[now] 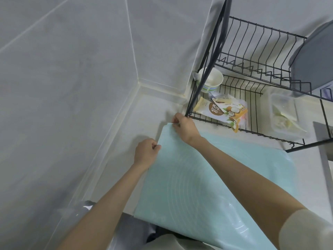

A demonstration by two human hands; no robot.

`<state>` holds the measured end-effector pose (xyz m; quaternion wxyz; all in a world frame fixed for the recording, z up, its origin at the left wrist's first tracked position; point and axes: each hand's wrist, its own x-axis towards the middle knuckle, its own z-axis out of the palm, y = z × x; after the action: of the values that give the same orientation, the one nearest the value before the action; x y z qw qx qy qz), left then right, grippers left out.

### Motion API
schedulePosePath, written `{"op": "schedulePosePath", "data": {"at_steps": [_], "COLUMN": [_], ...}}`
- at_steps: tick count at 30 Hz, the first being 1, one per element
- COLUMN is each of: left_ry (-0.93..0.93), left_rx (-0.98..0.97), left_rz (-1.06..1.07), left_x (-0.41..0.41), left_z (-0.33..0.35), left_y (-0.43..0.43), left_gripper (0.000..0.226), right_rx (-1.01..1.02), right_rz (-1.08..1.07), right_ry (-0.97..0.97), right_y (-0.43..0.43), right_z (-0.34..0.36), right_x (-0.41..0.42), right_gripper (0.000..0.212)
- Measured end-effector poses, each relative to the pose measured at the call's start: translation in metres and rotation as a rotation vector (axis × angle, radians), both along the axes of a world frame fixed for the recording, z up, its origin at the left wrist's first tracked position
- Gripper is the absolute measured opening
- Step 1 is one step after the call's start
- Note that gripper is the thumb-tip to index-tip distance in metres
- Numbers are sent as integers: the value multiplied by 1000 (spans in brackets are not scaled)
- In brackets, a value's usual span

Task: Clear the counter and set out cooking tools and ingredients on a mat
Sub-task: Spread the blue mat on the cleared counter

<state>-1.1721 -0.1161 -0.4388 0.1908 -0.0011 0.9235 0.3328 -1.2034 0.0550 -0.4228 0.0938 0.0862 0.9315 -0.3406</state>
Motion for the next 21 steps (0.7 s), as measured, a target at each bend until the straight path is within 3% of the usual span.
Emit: {"op": "schedulePosePath", "data": {"at_steps": [4,7,11,21], "left_ry": [41,104,219,160], "left_rx": [-43,-104,-123,-104], "left_rz": [26,10,-164,-464], "left_x": [5,9,20,70], "left_z": [-2,-3,2,20], "left_y": [0,2,18,62], "left_gripper": [11,21,30,45], "right_rx": [-34,-52,-31,44], "right_rz": [43,35,5,-334], "right_ry": [20,58,77,48], "right_y": [2,14,39,105], "right_z": [0,5,10,16], "right_x": [10,27,59,162], "right_gripper": [36,33,30,29]}}
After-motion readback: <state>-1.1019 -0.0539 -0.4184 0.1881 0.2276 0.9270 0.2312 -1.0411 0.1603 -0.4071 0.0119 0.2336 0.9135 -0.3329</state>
